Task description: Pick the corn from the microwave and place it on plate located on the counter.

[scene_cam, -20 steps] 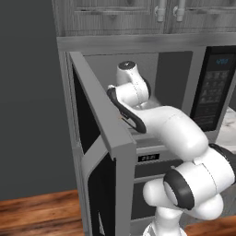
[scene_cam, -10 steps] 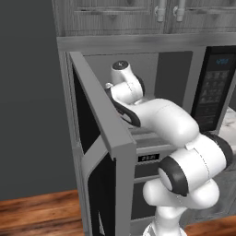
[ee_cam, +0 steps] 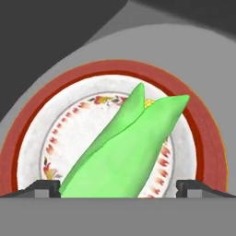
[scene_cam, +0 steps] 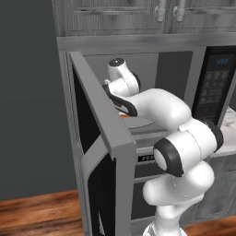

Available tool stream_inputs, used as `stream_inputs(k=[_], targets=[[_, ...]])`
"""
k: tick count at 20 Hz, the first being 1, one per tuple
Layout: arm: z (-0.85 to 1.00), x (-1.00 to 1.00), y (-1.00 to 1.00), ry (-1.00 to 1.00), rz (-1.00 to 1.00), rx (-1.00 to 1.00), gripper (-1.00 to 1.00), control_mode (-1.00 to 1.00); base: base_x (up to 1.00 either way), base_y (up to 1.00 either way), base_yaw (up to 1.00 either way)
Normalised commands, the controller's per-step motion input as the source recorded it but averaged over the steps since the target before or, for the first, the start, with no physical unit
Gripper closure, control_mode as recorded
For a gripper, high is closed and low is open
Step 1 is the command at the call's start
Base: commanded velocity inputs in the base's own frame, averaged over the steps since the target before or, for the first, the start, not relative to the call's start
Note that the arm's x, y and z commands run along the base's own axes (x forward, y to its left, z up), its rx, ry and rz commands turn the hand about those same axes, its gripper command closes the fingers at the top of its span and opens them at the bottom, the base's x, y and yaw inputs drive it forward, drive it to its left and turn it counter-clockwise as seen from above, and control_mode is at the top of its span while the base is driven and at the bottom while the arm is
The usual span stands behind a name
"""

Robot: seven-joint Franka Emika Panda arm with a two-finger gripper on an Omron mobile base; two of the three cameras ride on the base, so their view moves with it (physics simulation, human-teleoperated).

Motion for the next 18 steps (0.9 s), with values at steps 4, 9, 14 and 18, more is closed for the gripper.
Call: stream_inputs(k=[4, 9, 14, 18], targets=[[-0.24, 0.19, 0.00, 0.00, 0.00, 0.00, -1.00, -1.00, 0.00, 0.00, 0.00], [-0.37, 0.04, 0.00, 0.00, -0.01, 0.00, -1.00, -1.00, 0.00, 0.00, 0.00], [-0.28, 0.09, 0.00, 0.00, -0.02, 0.00, 1.00, -1.00, 0.00, 0.00, 0.00], [-0.03, 0.02, 0.00, 0.00, 0.00, 0.00, 1.00, -1.00, 0.00, 0.00, 0.00]])
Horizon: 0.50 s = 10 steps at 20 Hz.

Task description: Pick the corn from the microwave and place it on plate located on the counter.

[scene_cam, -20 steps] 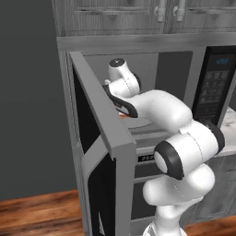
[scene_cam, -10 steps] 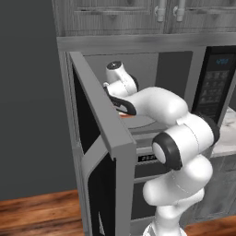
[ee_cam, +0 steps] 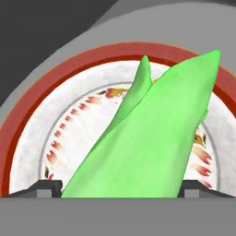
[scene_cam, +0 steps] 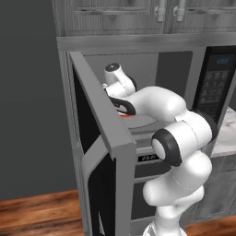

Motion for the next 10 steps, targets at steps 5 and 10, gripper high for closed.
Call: stream_inputs(k=[5, 10], targets=[[0.00, 0.00, 0.00, 0.00, 0.00, 0.00, 1.00, -1.00, 0.00, 0.00, 0.00], [0.00, -0.64, -0.24, -0.04, 0.10, 0.00, 1.00, -1.00, 0.00, 0.00, 0.00]])
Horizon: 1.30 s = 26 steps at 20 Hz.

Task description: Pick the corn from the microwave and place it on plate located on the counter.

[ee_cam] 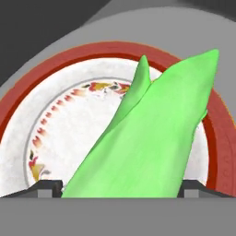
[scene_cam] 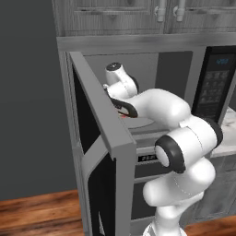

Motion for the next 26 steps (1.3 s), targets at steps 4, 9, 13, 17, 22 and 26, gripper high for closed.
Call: stream_inputs(k=[4, 9, 13, 17, 22, 26], targets=[[0.00, -1.00, -0.51, -0.05, 0.24, 0.00, 1.00, -1.00, 0.00, 0.00, 0.00], [0.10, -1.00, -0.66, -0.03, 0.35, 0.00, 1.00, -1.00, 0.00, 0.00, 0.00], [0.07, -1.00, -0.59, 0.00, 0.37, 0.00, 1.00, -1.00, 0.00, 0.00, 0.00], [0.04, -1.00, -0.40, 0.02, 0.41, -0.03, 1.00, -1.00, 0.00, 0.00, 0.00], [0.00, -1.00, -0.44, 0.07, 0.42, -0.05, 1.00, -1.00, 0.00, 0.00, 0.00], [0.00, -0.87, -0.97, 0.03, 0.28, 0.00, 1.00, -1.00, 0.00, 0.00, 0.00]])
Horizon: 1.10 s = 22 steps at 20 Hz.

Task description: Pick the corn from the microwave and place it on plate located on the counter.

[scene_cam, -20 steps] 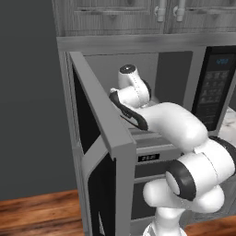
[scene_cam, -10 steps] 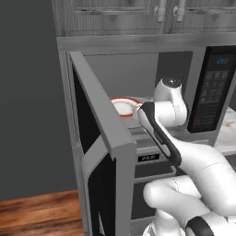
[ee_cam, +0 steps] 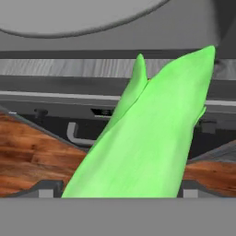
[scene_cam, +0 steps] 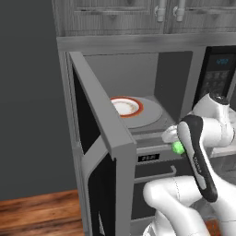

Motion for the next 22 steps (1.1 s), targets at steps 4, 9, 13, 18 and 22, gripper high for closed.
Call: stream_inputs(k=[4, 9, 13, 18, 22], targets=[[-0.01, -0.59, -1.00, 0.00, 0.17, 0.00, 1.00, -1.00, 0.00, 0.00, 0.00], [-0.02, -0.14, -1.00, 0.01, 0.07, 0.00, 1.00, -1.00, 0.00, 0.00, 0.00], [0.00, 0.10, -1.00, 0.04, 0.04, 0.00, 1.00, -1.00, 0.00, 0.00, 0.00], [-0.02, 0.19, -1.00, 0.03, 0.05, 0.00, 1.00, -1.00, 0.00, 0.00, 0.00], [-0.02, 0.25, -1.00, 0.01, 0.11, 0.01, 1.00, -1.00, 0.00, 0.00, 0.00]])
